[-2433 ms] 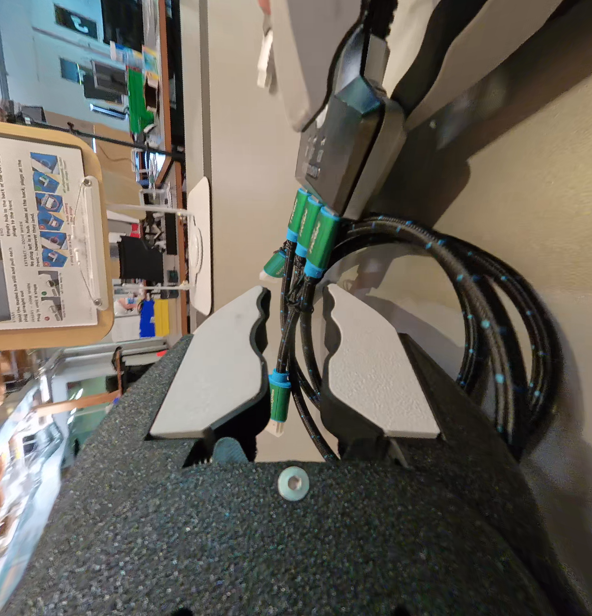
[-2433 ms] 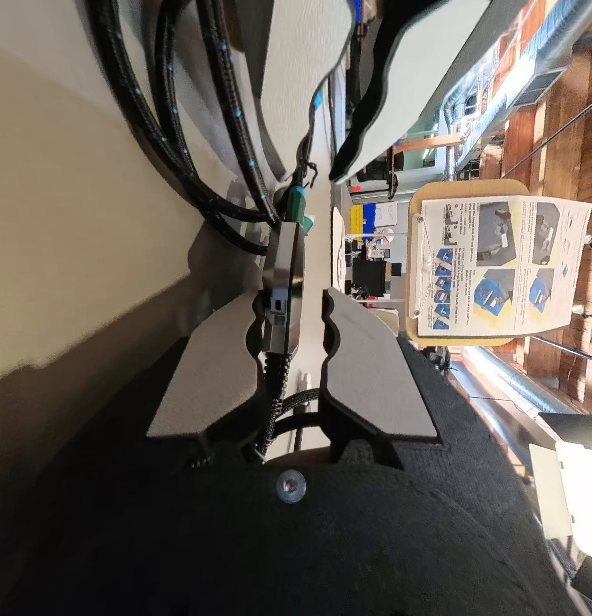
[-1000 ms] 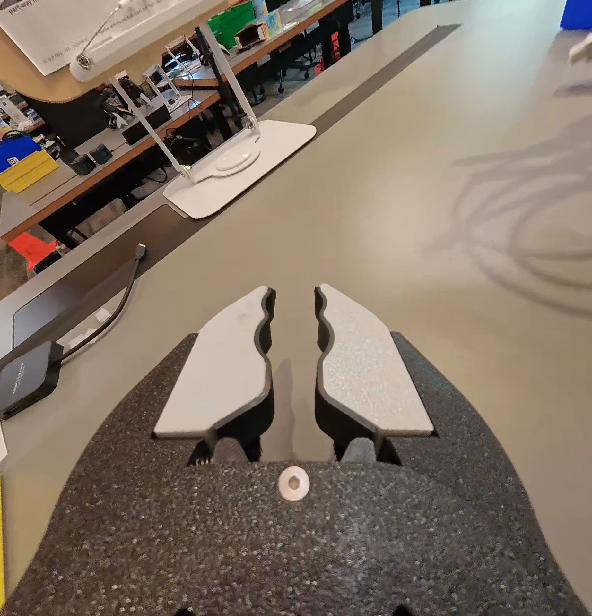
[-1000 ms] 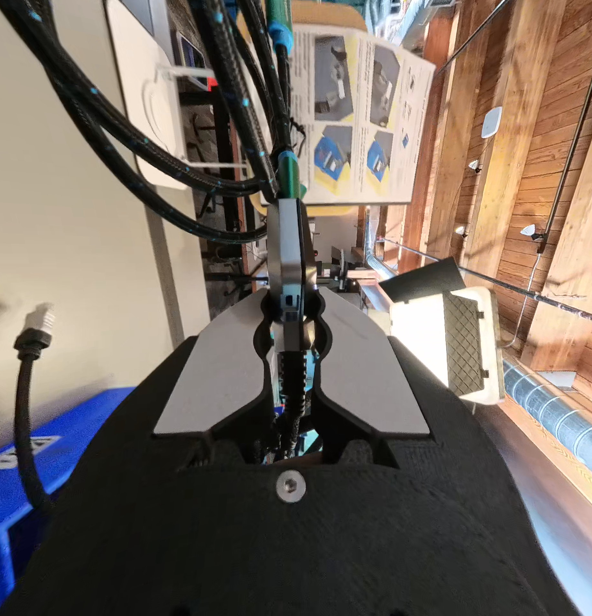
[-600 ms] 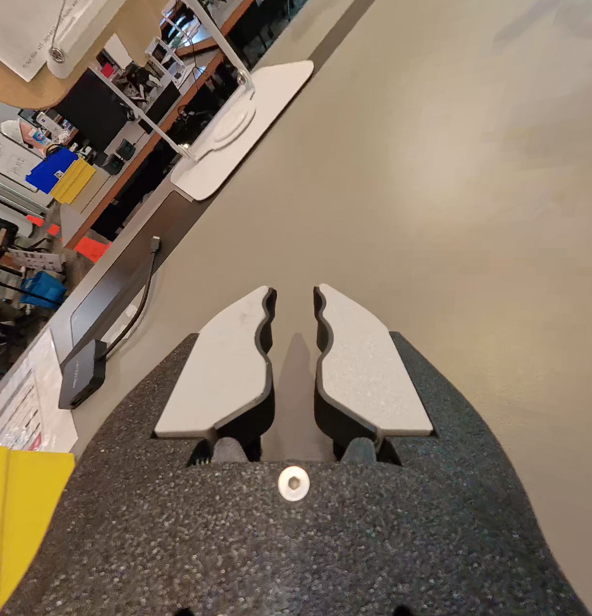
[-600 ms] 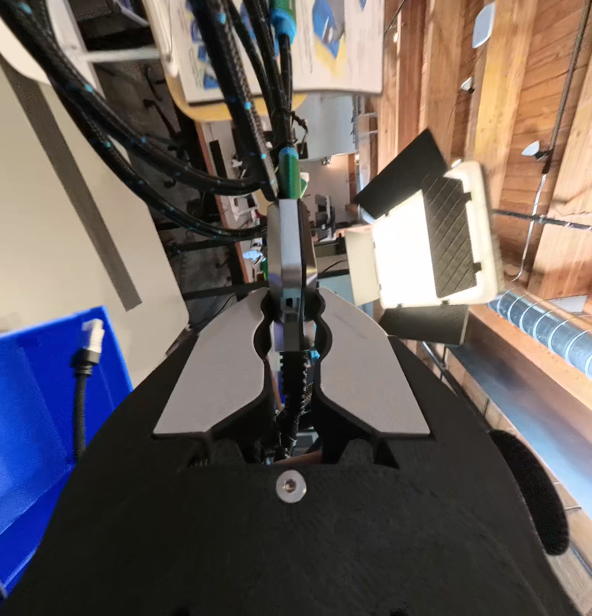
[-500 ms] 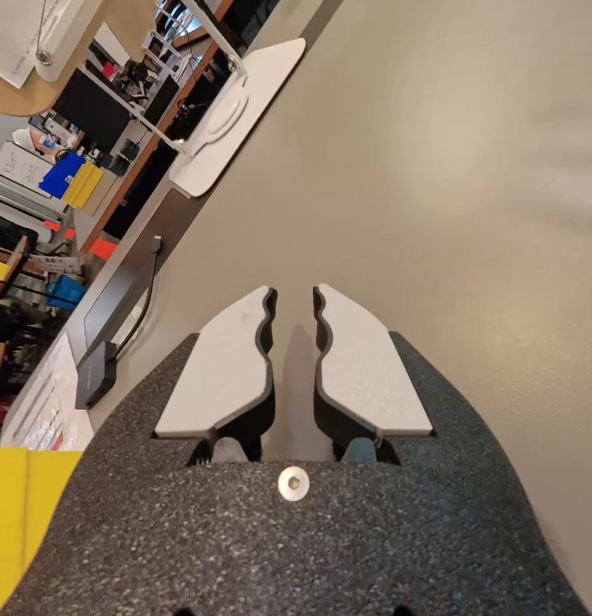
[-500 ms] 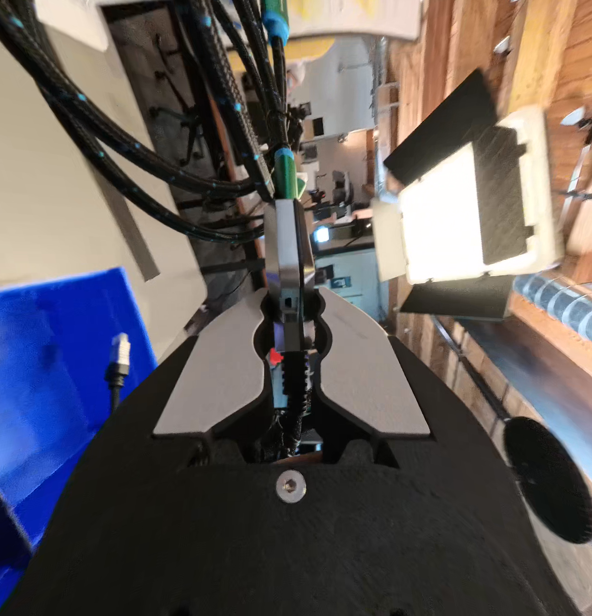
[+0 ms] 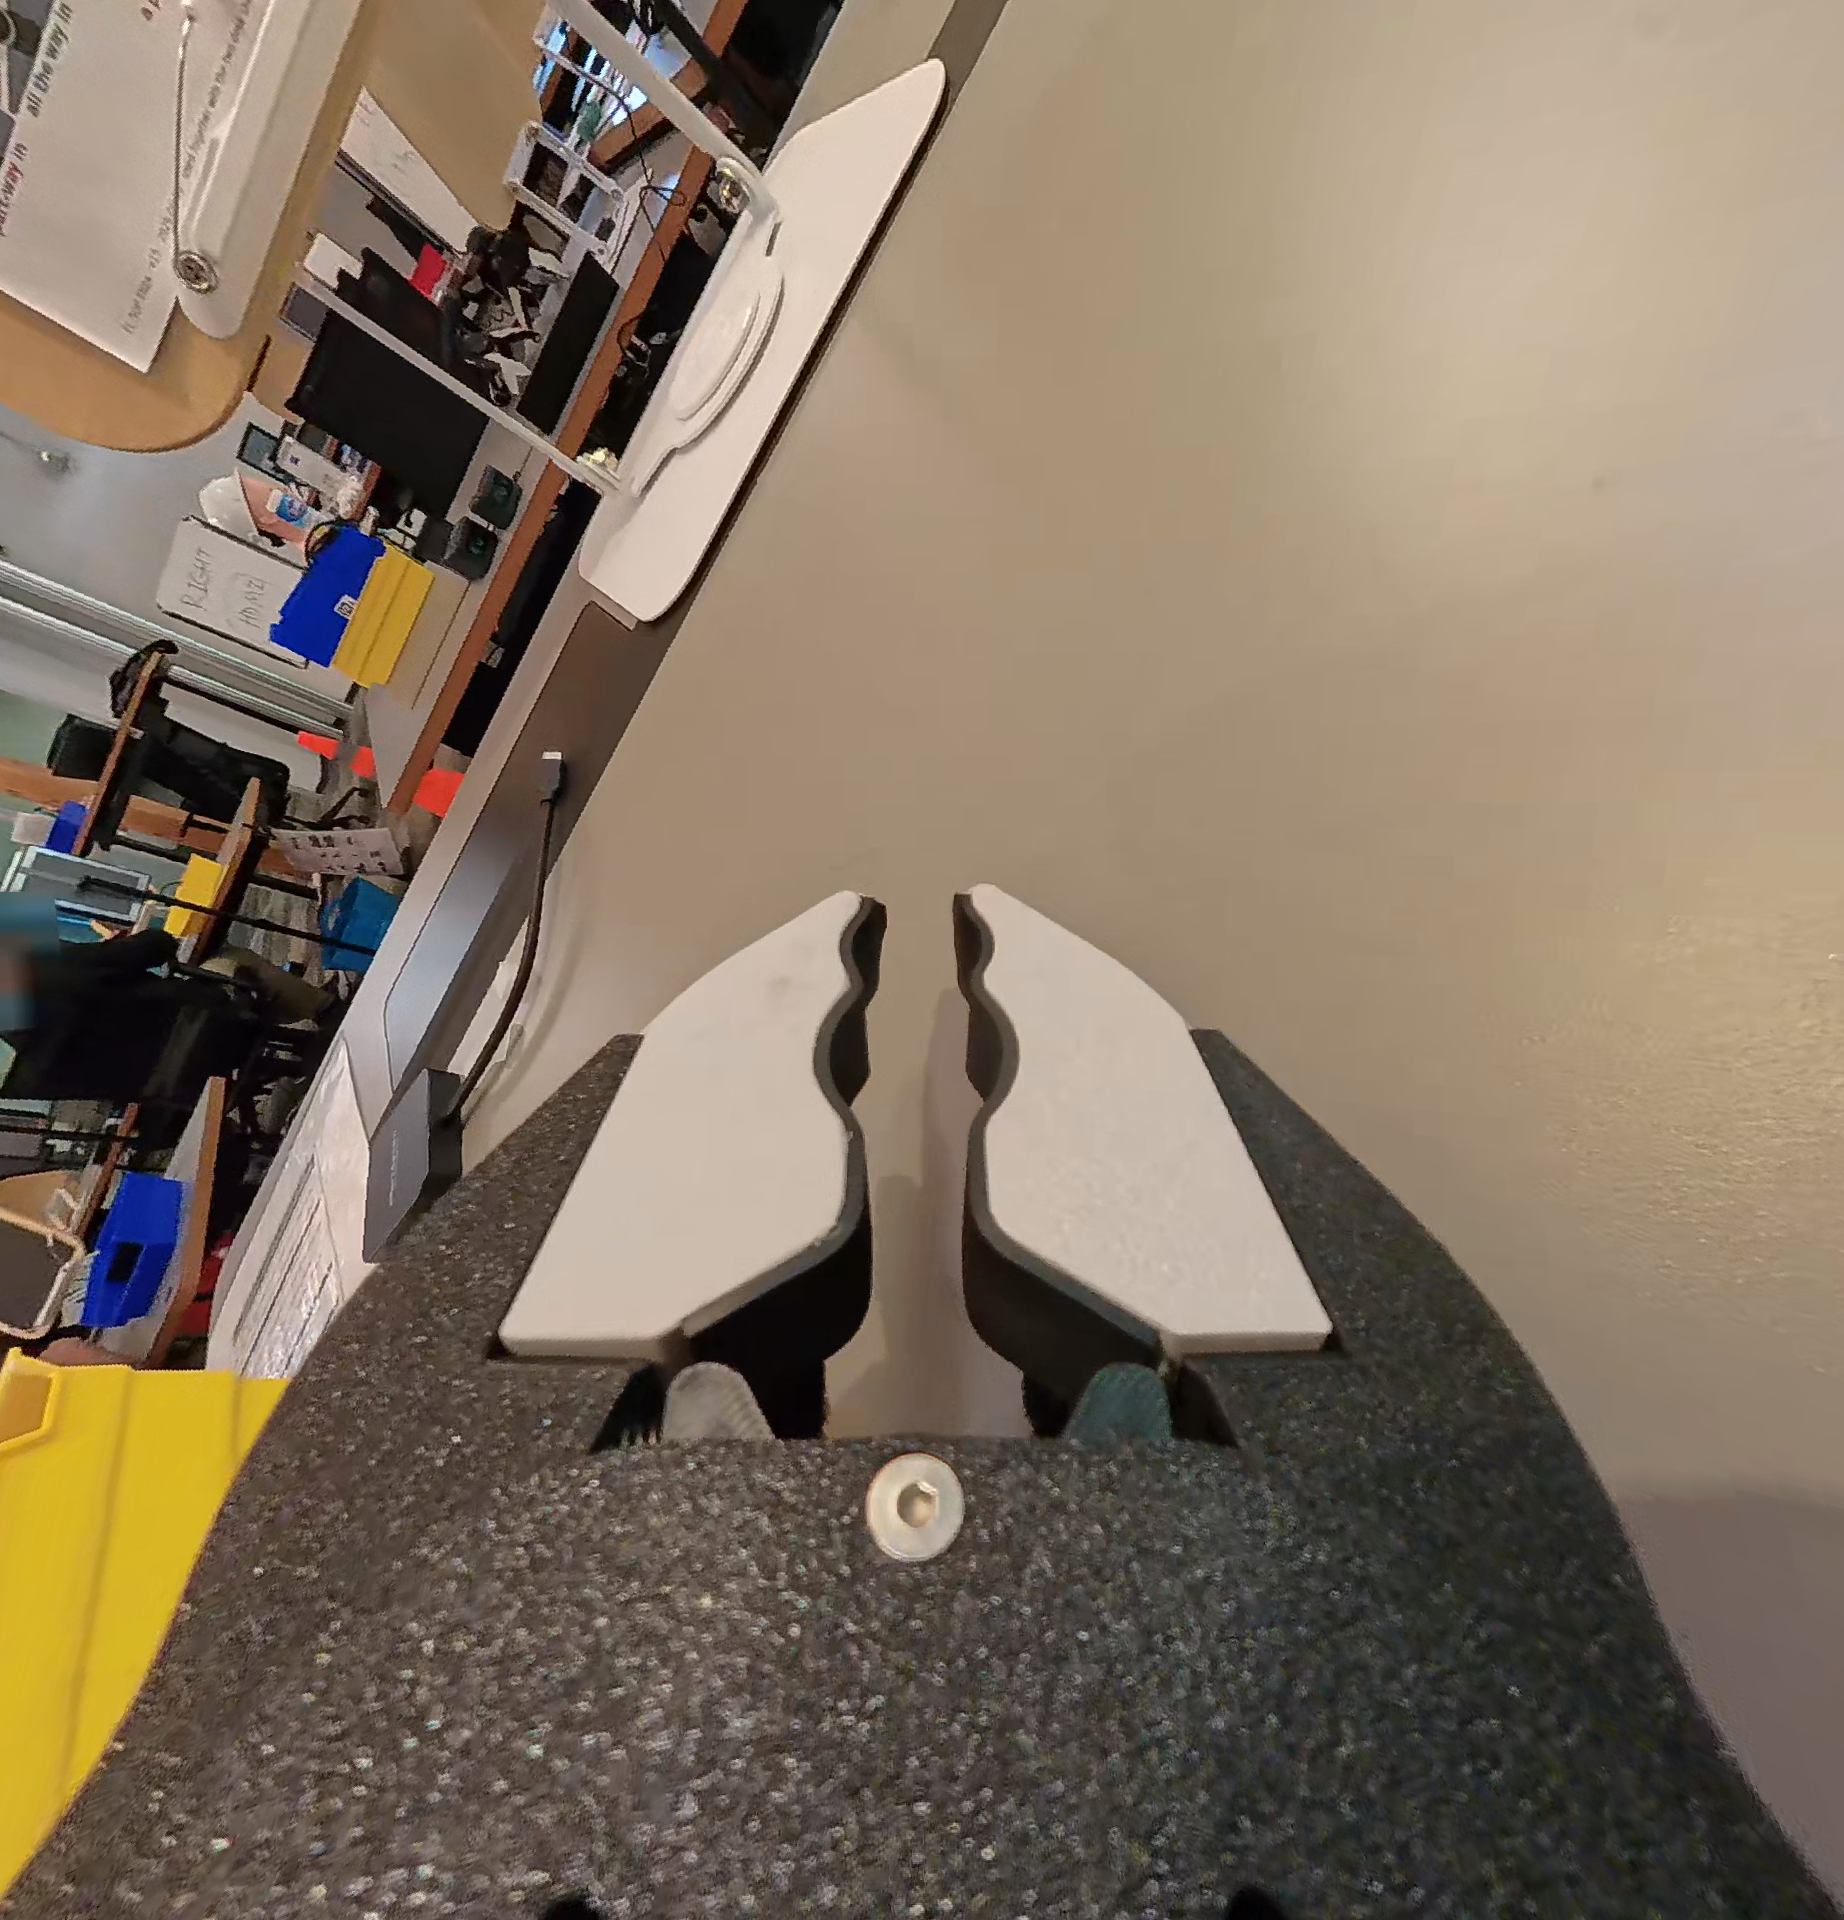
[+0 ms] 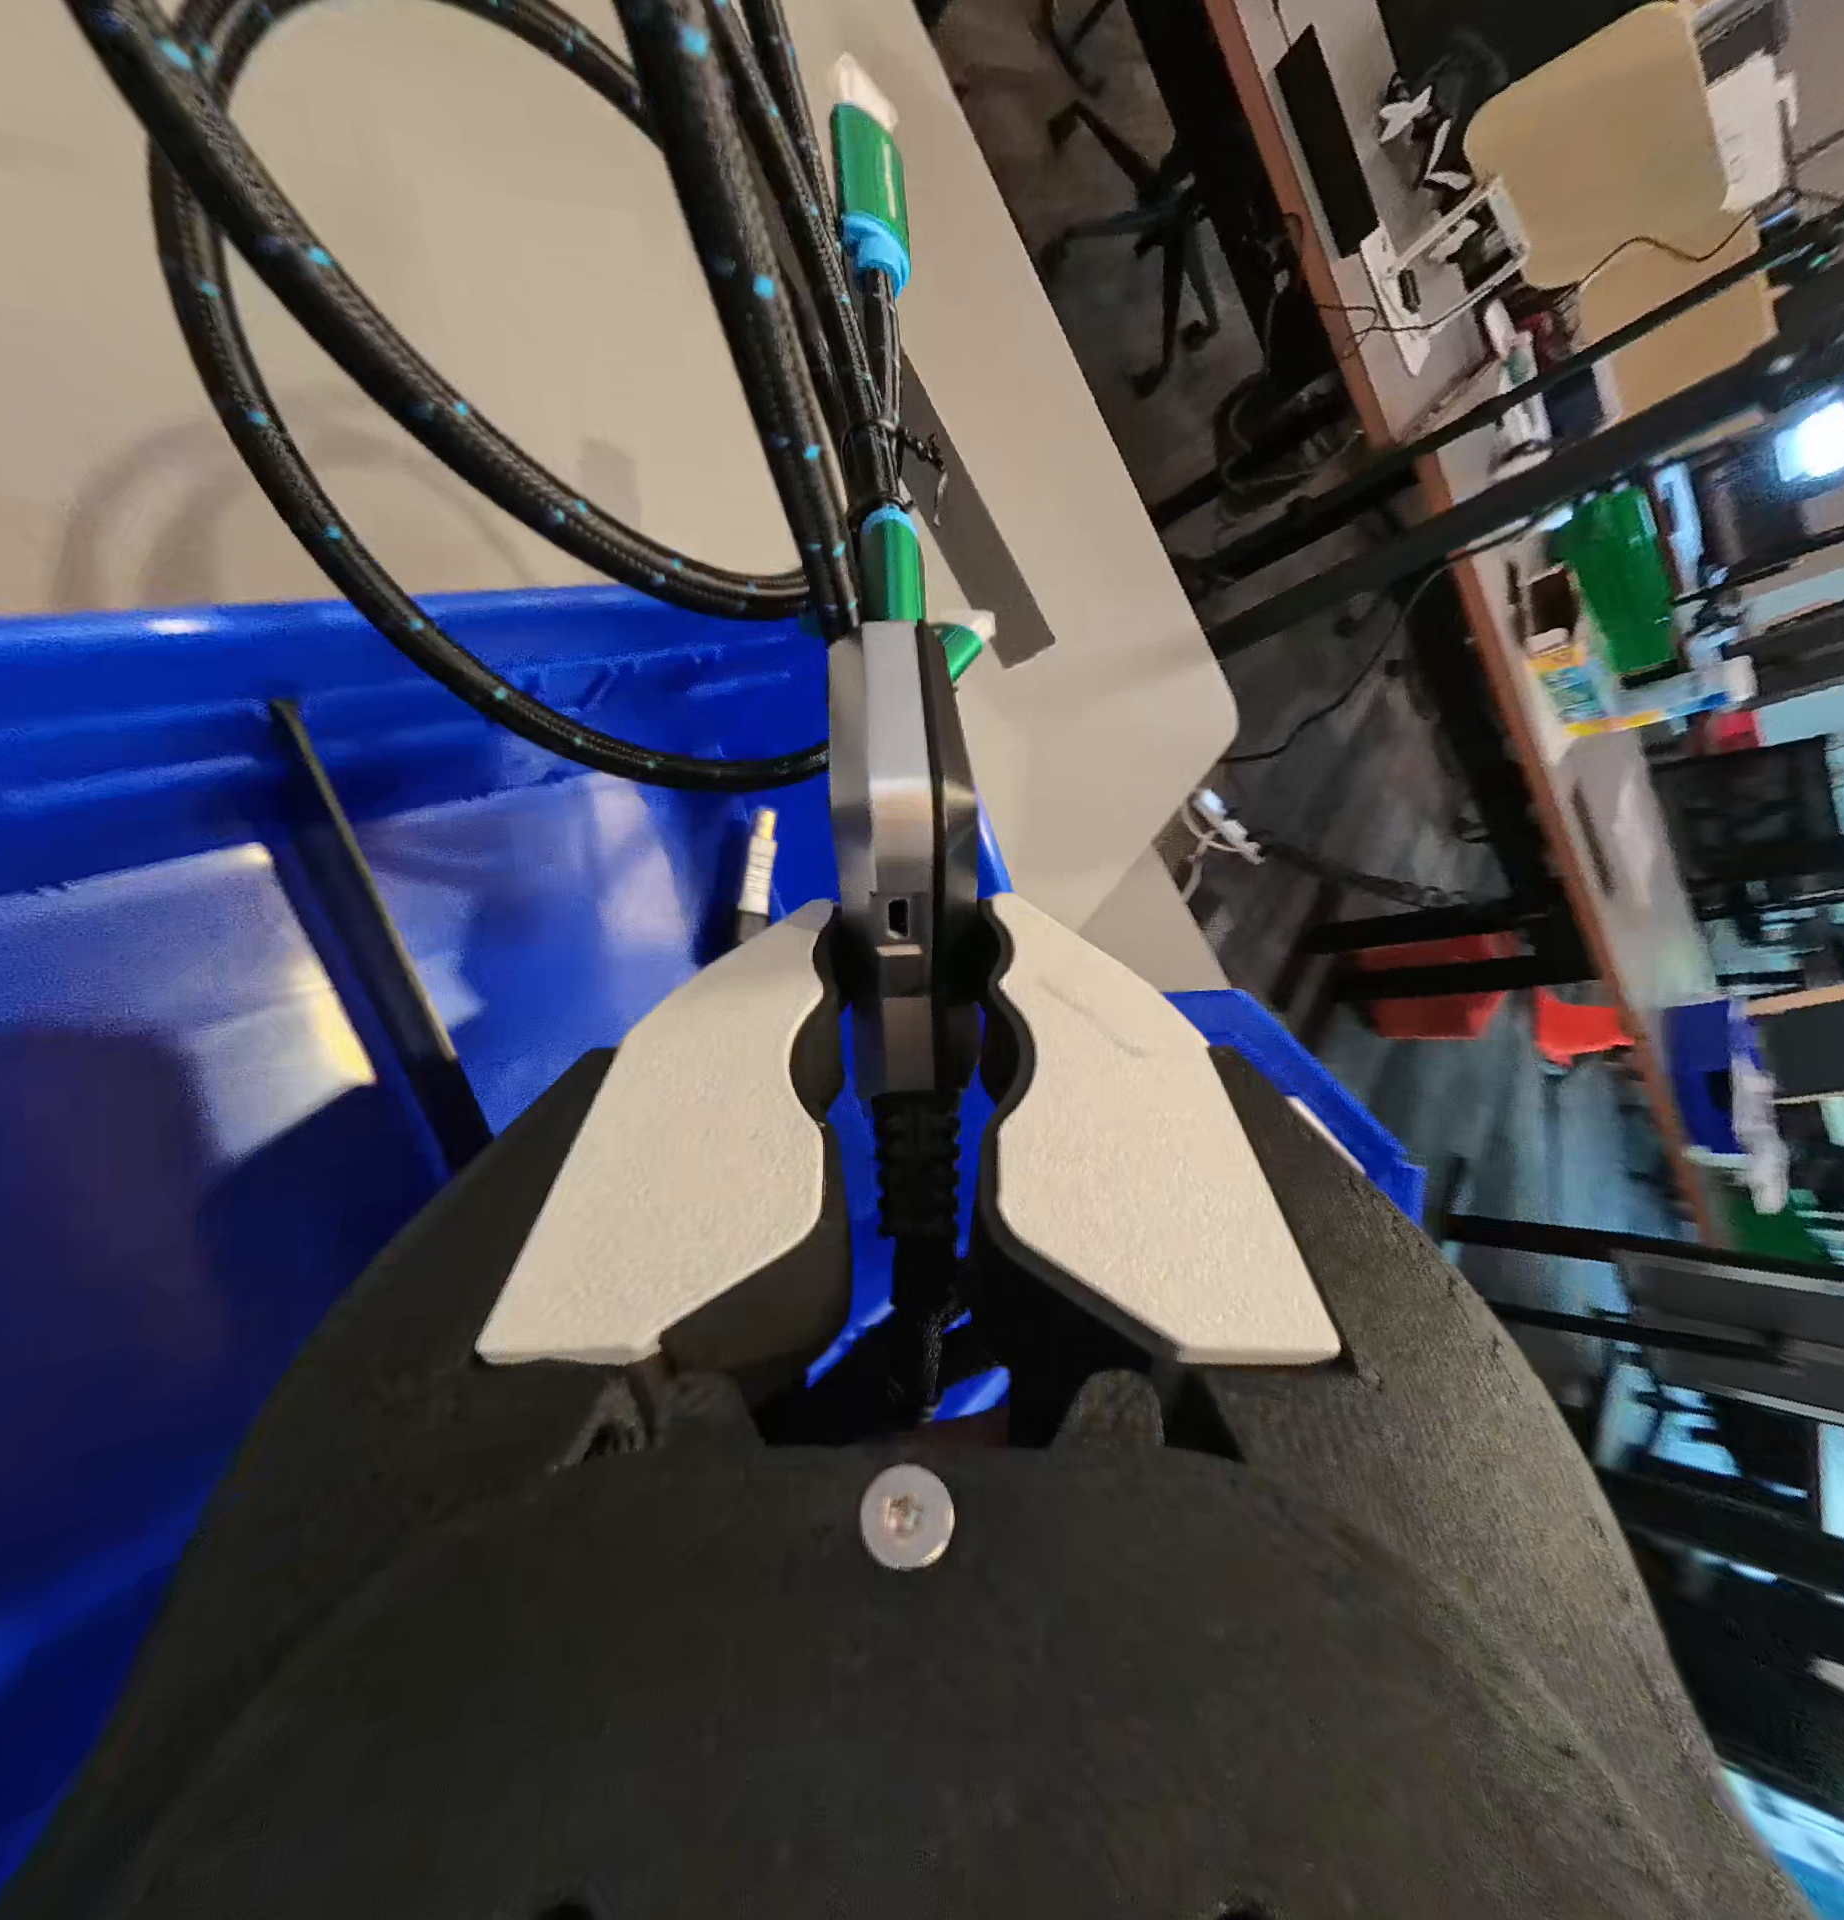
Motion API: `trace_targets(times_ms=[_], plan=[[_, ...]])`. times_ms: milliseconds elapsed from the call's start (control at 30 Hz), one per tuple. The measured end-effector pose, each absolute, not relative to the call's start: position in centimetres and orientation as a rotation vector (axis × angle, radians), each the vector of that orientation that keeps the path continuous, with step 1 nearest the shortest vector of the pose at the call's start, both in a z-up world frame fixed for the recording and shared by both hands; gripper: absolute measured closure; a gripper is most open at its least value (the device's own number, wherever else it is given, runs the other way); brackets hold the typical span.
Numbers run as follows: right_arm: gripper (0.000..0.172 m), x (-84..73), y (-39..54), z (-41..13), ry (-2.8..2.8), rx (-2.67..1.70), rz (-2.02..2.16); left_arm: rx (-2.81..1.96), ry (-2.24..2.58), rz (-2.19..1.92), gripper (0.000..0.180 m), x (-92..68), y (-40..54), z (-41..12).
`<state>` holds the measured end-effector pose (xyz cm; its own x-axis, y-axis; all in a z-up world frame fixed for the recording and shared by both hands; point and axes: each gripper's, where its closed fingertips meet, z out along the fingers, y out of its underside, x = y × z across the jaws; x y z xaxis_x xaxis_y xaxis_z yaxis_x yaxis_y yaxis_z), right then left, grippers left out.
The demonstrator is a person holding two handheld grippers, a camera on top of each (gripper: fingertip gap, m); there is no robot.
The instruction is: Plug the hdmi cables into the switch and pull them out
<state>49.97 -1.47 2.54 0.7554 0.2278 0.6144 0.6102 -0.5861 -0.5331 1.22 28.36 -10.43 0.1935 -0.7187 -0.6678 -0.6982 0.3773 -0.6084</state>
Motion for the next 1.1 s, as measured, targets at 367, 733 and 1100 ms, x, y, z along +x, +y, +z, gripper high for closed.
trace_targets(times_ms=[367,733,1100], plan=[[0.149,50.3,-1.3,-0.3,-0.360,-2.272,-0.063,-1.312,1.511,0.008,0.169,1.2,28.3,-10.4],[0.150,52.4,-3.0,4.4,-0.348,-2.256,-0.521,-1.300,1.522,0.005,0.170,1.2,28.0,-10.5],[0.150,53.5,-4.7,4.1,-0.407,-2.055,-1.411,-1.286,1.528,0.015,0.171,1.2,27.9,-10.5]])
